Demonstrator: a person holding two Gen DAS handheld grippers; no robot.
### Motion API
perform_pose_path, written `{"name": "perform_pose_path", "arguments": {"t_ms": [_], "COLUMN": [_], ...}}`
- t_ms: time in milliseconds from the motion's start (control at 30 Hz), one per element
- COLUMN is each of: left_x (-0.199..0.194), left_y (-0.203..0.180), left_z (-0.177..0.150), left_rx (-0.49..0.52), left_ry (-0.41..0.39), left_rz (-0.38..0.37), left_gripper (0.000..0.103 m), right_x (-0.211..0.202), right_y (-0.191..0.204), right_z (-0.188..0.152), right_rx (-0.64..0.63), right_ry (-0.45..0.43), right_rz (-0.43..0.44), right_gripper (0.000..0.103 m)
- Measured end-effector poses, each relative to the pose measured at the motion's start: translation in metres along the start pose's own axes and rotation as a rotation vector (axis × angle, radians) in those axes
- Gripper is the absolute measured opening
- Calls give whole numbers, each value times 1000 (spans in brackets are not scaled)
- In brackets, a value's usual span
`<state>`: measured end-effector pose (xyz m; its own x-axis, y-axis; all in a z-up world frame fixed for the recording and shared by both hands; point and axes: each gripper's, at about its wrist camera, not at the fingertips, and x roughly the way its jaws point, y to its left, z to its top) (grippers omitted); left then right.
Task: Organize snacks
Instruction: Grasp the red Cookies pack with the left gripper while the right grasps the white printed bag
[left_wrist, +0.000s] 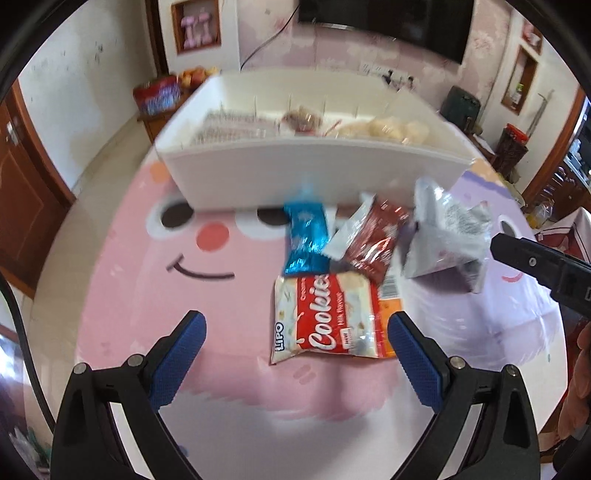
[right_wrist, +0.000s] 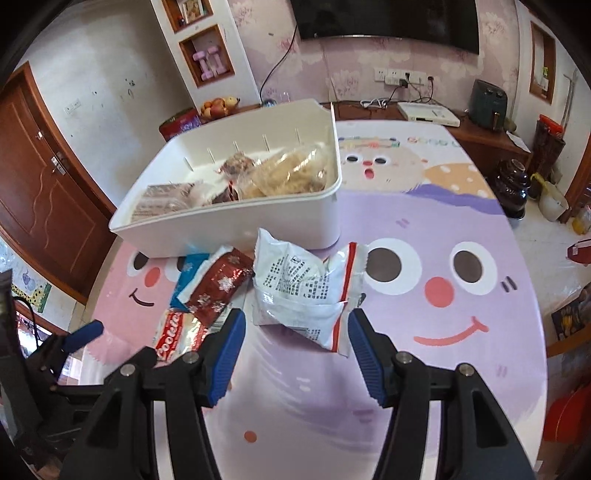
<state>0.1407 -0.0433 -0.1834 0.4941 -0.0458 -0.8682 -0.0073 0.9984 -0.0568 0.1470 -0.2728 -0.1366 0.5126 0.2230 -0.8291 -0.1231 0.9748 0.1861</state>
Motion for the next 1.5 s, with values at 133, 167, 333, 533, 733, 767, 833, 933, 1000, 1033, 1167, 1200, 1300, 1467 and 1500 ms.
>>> {"name": "perform_pose_path", "arguments": {"t_ms": [133,167,333,533,733,767,833,933,1000,1033,1167,1200,1300,1467,1500], "left_x": [22,27,43,50,52,53,53,53,55,54,53,50,41,35,33], "left_y": [6,6,0,5,19,18,17,16,16,12,12,9,3,-2,0], "left_z": [0,0,1,2,-7,-8,-10,-10,-11,-13,-14,-15,-17,-16,-17], "left_rx": [-54,-61,-53,-84,-99,-90,-78,-72,-64,-61,-56,-50,-16,-21,-29], "left_ry": [48,56,77,53,54,55,48,43,39,33,15,1,-19,-33,-33], "left_rz": [-39,-45,-45,-54,17,32,47,57,67,69,64,60,44,39,38], "left_gripper": [98,98,98,98,97,97,97,97,97,97,91,79,54,51,51], "right_x": [20,26,43,57,72,72,74,78,81,83,89,91,90,85,85], "right_y": [0,0,0,1,5,5,7,13,16,17,19,19,18,14,13], "right_z": [3,4,6,8,13,13,15,18,19,19,19,19,17,13,13], "right_rx": [0,2,12,22,21,23,22,11,-5,-11,-29,-31,-45,-47,-45], "right_ry": [26,36,56,65,71,67,61,55,49,50,52,51,35,13,10], "right_rz": [8,7,3,-1,-41,-43,-52,-80,-107,-120,-169,-176,-215,-182,-178], "right_gripper": [58,58,59,68,76,78,82,87,89,89,88,87,71,58,57]}}
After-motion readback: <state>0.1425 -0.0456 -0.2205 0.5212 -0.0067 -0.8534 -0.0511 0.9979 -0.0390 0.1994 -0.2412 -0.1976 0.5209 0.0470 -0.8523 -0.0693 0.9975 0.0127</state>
